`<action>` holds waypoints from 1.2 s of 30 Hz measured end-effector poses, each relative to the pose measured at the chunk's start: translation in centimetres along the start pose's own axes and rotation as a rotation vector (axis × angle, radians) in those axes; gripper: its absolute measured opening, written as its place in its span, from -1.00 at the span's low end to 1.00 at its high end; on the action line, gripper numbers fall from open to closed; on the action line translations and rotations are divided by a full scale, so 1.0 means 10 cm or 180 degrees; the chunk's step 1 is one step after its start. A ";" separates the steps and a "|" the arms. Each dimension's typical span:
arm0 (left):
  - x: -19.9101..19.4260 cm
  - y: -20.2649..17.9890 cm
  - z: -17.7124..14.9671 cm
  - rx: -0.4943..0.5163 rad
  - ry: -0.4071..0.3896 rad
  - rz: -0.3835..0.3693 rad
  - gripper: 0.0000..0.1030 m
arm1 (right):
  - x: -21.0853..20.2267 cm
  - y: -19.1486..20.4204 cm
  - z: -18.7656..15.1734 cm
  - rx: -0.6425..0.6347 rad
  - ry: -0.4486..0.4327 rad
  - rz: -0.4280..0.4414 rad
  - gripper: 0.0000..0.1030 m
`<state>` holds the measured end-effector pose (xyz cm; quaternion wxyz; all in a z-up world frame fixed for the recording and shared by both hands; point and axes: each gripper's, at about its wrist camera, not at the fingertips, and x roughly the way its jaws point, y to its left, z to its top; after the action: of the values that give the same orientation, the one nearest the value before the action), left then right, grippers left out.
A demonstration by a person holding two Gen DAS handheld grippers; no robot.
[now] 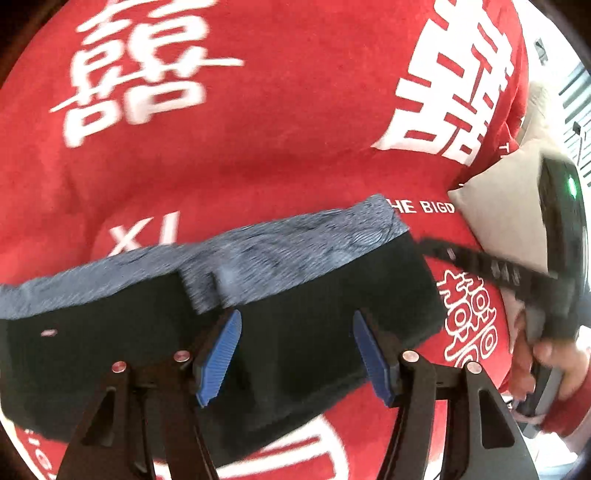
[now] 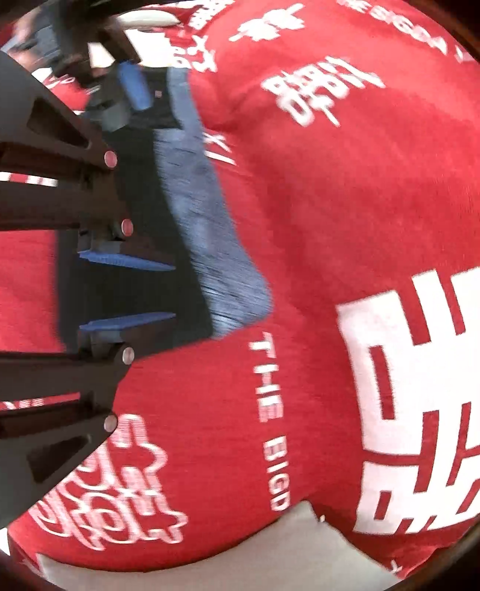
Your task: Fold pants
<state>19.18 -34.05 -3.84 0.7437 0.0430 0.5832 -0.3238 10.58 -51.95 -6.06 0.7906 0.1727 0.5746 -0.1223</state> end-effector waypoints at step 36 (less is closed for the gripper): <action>0.34 0.23 -0.49 -0.0148 0.0319 0.0521 0.64 | 0.18 0.27 -0.76 -0.0623 0.0129 -0.0436 -0.12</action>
<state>16.71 -31.55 -9.15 0.7384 0.0893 0.6216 -0.2458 5.64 -46.38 -9.56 0.7817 0.0573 0.6101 -0.1159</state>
